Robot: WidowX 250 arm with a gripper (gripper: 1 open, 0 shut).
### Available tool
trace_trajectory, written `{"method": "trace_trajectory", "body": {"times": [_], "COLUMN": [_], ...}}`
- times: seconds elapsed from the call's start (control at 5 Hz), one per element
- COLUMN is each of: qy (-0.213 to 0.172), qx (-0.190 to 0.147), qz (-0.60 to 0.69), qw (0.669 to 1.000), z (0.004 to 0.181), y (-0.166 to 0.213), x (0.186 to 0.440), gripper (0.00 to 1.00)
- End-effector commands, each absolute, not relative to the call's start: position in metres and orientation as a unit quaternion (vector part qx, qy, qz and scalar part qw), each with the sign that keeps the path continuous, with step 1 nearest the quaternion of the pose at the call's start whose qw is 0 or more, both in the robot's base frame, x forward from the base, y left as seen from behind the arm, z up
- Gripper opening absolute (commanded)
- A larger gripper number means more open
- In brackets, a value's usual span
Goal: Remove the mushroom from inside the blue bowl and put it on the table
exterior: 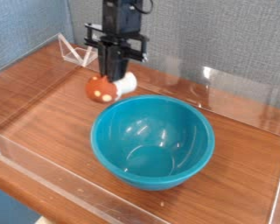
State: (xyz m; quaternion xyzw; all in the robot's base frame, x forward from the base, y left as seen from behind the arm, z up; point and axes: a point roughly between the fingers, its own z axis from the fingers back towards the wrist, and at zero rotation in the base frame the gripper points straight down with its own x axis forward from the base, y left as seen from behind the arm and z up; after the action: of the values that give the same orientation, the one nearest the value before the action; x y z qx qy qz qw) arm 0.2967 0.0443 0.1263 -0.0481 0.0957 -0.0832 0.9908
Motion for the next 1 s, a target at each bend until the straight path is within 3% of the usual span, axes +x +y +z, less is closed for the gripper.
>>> {"method": "trace_trajectory", "body": {"times": [0.0, 0.2, 0.8], "qy": [0.050, 0.051, 0.085], "qx": [-0.038, -0.039, -0.030], "qz": [-0.076, -0.065, -0.025], "qw": [0.995, 0.996, 0.996], "z": [0.154, 0.154, 0.123], "y": [0.060, 0.072, 0.108], "x": [0.301, 0.303, 0.308], "gripper": [0.00, 0.00, 0.00]}}
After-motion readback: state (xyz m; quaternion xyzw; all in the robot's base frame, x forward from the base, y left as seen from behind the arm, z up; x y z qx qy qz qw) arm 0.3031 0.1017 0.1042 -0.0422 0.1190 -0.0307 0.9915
